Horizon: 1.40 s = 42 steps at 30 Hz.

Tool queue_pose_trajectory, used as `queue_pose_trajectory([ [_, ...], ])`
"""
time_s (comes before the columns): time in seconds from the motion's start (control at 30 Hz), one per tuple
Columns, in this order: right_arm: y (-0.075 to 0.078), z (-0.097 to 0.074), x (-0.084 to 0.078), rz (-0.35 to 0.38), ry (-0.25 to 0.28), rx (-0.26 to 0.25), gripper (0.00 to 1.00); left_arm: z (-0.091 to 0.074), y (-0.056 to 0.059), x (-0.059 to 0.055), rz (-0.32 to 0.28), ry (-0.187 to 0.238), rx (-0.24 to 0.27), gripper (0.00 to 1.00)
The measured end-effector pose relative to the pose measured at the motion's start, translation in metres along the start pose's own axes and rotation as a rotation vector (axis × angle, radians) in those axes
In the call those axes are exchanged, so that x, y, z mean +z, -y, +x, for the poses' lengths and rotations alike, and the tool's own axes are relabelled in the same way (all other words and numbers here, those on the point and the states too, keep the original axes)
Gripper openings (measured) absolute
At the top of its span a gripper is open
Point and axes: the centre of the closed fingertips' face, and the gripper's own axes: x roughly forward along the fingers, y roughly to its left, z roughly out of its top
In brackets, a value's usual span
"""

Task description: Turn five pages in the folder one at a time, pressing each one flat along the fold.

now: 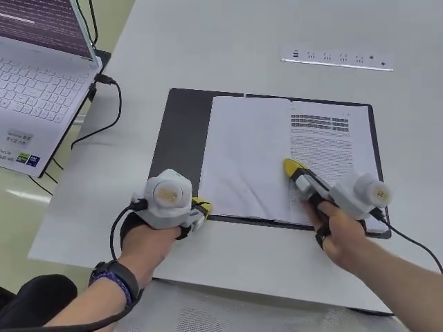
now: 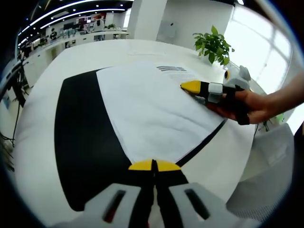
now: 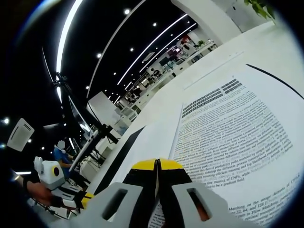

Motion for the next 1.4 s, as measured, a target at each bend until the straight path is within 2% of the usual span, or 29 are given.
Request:
queue_pose_trajectory([
  [0.1,0.005,0.0,-0.001,0.006,-0.004,-0.003,0.0,-0.001,0.001,-0.001,-0.004,0.002,-0.001,0.0],
  [0.4,0.002,-0.019,-0.018,0.005,-0.025,0.009,0.0,-0.002,0.001,-0.002,-0.016,0.015,0.007,0.0],
  [0.77,-0.007,-0.039,-0.038,-0.004,-0.056,0.007,0.0,-0.003,0.001,-0.003,-0.026,0.012,0.02,0.0],
  [1.07,-0.017,-0.058,-0.056,0.004,-0.096,0.029,0.0,-0.004,0.002,-0.004,-0.051,0.012,0.033,0.0],
  [1.4,-0.022,-0.073,-0.066,0.013,-0.121,0.022,0.0,-0.004,0.002,-0.003,-0.047,0.017,0.043,0.0],
])
